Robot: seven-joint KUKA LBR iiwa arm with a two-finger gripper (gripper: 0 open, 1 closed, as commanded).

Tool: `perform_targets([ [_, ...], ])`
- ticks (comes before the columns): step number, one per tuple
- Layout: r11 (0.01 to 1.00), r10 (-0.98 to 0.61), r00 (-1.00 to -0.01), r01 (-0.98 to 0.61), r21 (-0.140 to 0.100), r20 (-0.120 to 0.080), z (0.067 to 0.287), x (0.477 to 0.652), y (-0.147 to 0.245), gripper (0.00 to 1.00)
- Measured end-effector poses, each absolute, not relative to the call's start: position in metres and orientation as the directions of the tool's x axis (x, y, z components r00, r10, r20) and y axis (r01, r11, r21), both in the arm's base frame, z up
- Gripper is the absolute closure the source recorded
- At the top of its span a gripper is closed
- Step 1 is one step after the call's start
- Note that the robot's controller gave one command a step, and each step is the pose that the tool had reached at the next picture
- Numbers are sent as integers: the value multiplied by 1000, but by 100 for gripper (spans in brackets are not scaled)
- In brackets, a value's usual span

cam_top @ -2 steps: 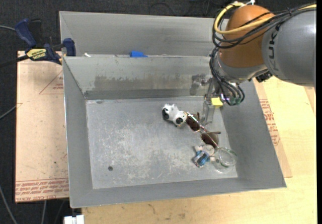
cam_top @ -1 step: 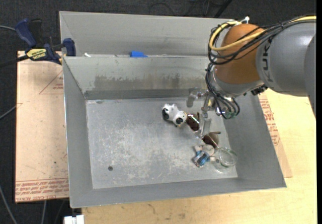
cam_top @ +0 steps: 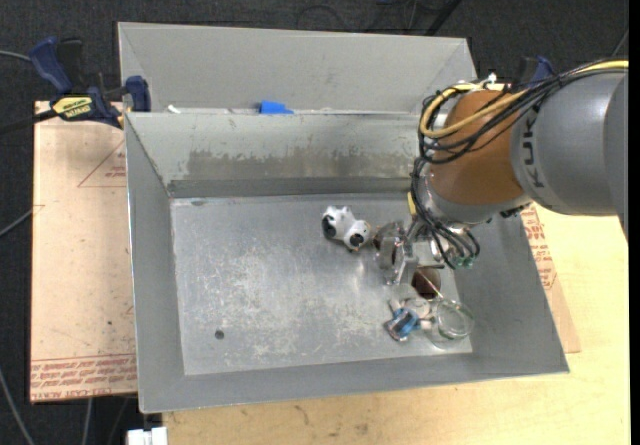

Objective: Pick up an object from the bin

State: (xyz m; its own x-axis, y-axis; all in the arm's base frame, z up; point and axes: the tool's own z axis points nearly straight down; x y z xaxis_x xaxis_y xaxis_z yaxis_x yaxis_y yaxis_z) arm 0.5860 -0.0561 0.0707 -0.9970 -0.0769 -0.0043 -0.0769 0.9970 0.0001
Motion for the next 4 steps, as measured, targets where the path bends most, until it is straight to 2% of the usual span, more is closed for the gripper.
perform_targets([
  [1,997,-77,-997,-77,0,-4,71,586,-56,100],
  [2,997,-75,-997,-75,1,3,125,587,-57,100],
  [3,998,-55,-998,-55,1,-3,68,623,-58,0],
  [4,998,-55,-998,-55,1,-2,70,623,-58,100],
])
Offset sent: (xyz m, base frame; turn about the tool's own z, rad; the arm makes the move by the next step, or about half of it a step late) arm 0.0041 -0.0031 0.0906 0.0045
